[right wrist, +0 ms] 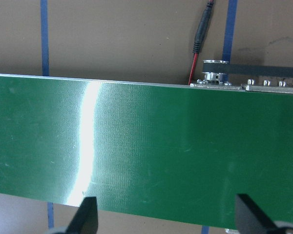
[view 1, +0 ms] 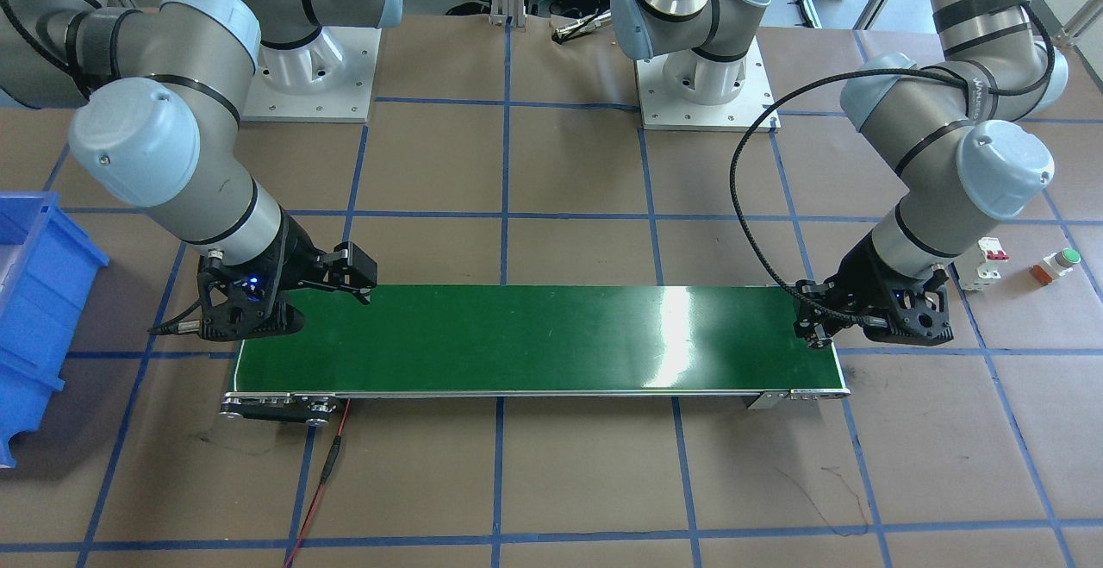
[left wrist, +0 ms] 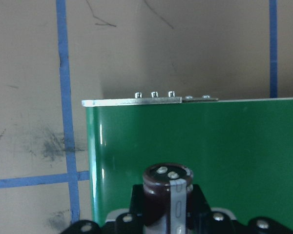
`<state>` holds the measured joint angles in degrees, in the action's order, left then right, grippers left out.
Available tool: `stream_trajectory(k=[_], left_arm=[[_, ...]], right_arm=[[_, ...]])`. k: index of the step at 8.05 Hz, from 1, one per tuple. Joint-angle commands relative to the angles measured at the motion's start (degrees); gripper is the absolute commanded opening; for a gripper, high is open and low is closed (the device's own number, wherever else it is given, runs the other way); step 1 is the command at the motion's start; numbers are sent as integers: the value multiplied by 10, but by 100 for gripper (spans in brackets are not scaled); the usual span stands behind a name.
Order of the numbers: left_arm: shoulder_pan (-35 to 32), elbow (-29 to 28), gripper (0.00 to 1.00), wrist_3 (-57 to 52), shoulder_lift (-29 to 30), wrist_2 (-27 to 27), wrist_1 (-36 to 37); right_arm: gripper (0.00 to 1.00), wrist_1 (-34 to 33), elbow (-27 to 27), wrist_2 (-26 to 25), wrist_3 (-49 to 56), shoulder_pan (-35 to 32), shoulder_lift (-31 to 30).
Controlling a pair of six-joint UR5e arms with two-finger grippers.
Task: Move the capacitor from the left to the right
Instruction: 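Lower the capacitor onto the green belt and open the left gripper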
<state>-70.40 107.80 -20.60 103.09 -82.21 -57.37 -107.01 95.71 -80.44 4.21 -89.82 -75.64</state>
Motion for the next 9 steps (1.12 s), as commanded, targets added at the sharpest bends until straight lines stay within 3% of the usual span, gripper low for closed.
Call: stream_trajectory(k=[1,3,5,6,8,9], left_arm=[[-3,2,0,3,18,-4,0],[-17,1,0,6,28,-6,1],[-25,4,10,26,28,-4,0],[-25,3,45,24,28,-2,0],[-25,3,85,26,28,3,1],[-25,3,100,28,29,3,0]], right_arm=[[100,-45,0,-1,3,0,31],[100,-71,0,-4,3,0,43],[100,-74,0,-2,2,-1,50],[100,-71,0,-2,6,0,50],[100,-72,0,-1,27,-1,49],[100,-68,0,-2,27,-1,49]])
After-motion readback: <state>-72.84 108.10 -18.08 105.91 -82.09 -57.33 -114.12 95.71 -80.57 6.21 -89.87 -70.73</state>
